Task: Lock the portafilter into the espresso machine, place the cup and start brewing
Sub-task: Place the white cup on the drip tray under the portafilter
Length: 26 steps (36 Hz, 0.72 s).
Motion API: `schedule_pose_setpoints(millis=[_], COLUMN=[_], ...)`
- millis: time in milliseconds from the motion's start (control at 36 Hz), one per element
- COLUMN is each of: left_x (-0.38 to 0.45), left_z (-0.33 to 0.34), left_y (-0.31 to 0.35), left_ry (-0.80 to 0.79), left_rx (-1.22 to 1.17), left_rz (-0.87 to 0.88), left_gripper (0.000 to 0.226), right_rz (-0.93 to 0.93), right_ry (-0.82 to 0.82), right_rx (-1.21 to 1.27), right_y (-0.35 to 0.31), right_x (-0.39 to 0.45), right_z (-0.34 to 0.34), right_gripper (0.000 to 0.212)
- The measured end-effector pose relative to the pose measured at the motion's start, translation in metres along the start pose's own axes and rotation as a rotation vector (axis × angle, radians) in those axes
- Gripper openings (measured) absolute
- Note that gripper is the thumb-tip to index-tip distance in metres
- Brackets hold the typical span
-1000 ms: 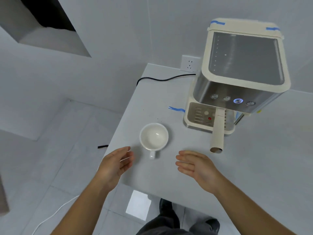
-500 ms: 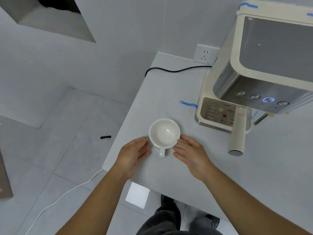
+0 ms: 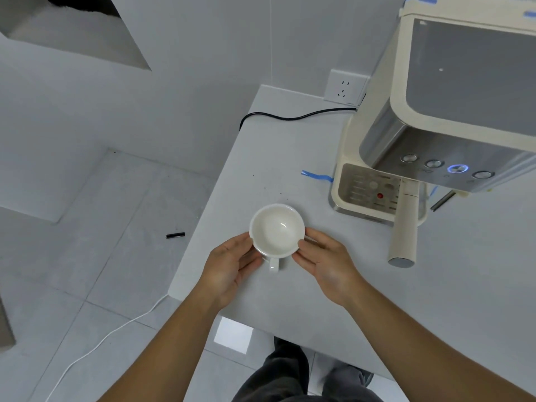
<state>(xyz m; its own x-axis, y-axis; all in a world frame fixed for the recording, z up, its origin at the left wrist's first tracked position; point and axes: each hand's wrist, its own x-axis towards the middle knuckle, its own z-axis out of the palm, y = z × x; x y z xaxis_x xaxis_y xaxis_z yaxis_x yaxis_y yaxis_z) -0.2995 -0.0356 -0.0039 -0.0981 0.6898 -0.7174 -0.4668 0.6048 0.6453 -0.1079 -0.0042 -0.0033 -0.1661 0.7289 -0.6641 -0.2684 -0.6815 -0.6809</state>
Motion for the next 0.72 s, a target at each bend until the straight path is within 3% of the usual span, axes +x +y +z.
schedule_pose_setpoints(millis=[472, 722], left_x=[-0.031, -0.048], left_z=[0.050, 0.091], left_y=[-0.047, -0.073], left_ry=[-0.037, -0.045], left_rx=[-0.010, 0.000], left_rz=[0.031, 0.027], left_gripper=[0.025, 0.020], right_rz=[-0.055, -0.057], right_ry=[-0.153, -0.099], right_rx=[-0.157, -0.116], right_y=[-0.003, -0.007], right_x=[-0.033, -0.049], right_z=[-0.081, -0.127], right_gripper=[0.034, 0.028])
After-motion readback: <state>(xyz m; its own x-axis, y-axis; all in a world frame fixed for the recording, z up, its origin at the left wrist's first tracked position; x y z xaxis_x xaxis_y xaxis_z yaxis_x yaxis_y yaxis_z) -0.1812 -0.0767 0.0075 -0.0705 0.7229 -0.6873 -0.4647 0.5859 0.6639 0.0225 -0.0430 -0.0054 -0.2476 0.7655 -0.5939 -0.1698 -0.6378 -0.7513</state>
